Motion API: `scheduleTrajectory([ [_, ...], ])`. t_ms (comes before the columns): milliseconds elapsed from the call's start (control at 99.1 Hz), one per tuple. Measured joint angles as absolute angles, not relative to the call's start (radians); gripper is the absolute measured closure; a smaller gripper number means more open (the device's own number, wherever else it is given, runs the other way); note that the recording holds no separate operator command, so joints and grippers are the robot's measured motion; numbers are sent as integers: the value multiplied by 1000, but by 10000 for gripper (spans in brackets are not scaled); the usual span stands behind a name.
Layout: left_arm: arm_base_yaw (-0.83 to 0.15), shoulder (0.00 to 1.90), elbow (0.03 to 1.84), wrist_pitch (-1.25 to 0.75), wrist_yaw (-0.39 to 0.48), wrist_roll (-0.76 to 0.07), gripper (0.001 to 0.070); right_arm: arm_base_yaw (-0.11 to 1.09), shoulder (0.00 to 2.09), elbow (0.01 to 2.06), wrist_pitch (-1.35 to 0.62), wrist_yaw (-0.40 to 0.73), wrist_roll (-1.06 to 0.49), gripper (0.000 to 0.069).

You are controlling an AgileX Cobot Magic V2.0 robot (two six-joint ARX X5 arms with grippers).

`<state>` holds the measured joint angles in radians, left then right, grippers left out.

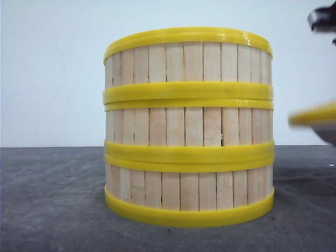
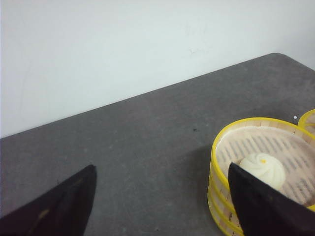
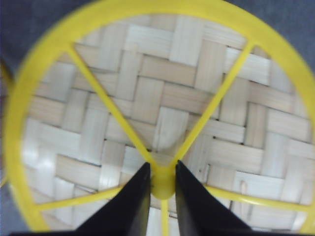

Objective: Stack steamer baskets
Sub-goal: 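Lift the woven lid off the plate with the right gripper toward the stack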

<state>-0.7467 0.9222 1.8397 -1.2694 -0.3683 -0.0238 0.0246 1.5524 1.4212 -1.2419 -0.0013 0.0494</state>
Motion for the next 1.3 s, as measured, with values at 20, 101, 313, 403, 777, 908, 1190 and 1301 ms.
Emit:
scheduleTrajectory([
  [20, -747, 922, 1840, -1271, -369, -23, 204, 25, 1557, 1411, -1238, 1, 50, 636],
  [101, -747, 915, 1840, -1285, -368, -22, 204, 25, 1567, 1357, -1218, 3, 49, 636],
  [313, -747, 905, 1840, -1292, -368, -22, 204, 71, 1568, 1312, -1136, 152, 48, 636],
  [403, -747, 905, 1840, -1292, -368, -22, 204, 77, 1568, 1312, -1077, 81, 50, 636],
  [777, -747, 898, 1840, -1303, -368, -22, 204, 111, 1566, 1312, -1069, -32, 76, 637],
  [908, -747, 894, 1840, -1305, -368, -22, 204, 96, 1565, 1312, -1053, -4, 102, 637],
  [1190, -747, 893, 1840, -1320, -368, -22, 204, 144, 1541, 1312, -1058, 130, 97, 637],
  [1301, -747, 892, 1840, -1320, -369, -22, 204, 147, 1502, 1312, -1058, 129, 93, 637],
])
